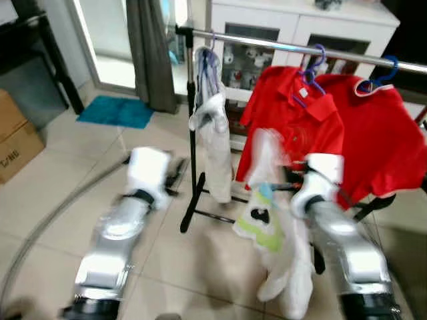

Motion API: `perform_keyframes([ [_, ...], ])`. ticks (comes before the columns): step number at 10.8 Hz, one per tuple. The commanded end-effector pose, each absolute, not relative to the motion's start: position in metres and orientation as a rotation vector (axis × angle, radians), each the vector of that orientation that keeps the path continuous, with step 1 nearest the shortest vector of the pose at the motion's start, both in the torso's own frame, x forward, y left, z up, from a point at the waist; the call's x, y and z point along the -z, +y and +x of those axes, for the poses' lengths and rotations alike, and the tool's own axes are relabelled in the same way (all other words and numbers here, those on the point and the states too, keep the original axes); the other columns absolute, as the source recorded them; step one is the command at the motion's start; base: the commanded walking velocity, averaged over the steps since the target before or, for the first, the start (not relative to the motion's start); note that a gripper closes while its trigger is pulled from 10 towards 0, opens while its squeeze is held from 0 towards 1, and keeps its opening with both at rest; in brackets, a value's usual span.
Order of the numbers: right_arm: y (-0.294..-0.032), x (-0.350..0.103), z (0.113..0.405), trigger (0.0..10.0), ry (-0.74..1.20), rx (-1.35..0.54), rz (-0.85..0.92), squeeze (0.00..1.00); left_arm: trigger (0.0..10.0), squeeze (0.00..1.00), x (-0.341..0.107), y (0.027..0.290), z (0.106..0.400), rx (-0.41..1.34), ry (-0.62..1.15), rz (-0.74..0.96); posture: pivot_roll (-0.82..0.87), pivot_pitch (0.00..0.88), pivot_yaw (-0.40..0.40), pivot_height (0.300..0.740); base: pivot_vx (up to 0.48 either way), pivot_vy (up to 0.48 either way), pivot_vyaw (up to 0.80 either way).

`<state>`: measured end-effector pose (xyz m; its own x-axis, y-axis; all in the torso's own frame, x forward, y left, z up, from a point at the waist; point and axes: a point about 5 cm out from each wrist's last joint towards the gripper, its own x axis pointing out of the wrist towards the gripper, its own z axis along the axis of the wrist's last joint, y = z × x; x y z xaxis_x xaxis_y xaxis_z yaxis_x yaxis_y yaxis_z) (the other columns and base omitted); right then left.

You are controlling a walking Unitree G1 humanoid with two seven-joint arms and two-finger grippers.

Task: Hang hanger

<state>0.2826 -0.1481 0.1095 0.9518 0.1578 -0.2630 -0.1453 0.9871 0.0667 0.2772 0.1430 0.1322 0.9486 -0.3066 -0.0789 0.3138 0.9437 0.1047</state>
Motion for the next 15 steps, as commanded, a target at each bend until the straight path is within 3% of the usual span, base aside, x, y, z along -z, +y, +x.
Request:
perform_keyframes([
  [1,-0.1619,-0.1161,0.2841,10.0,0.237,-0.093,0.035,0.00,10.0,0.00,-0.1364,0.1315,0.2828,0.360,0.050,0.106,0.13,0.020,0.009,0.740,0.311,0.000,0.00],
  [15,-0.1644,-0.1184,0.2847,10.0,0.220,-0.063,0.017,0.00,10.0,0.00,-0.1363,0.1259,0.2850,0.393,0.051,0.109,0.13,0.019,0.015,0.740,0.313,0.000,0.00],
])
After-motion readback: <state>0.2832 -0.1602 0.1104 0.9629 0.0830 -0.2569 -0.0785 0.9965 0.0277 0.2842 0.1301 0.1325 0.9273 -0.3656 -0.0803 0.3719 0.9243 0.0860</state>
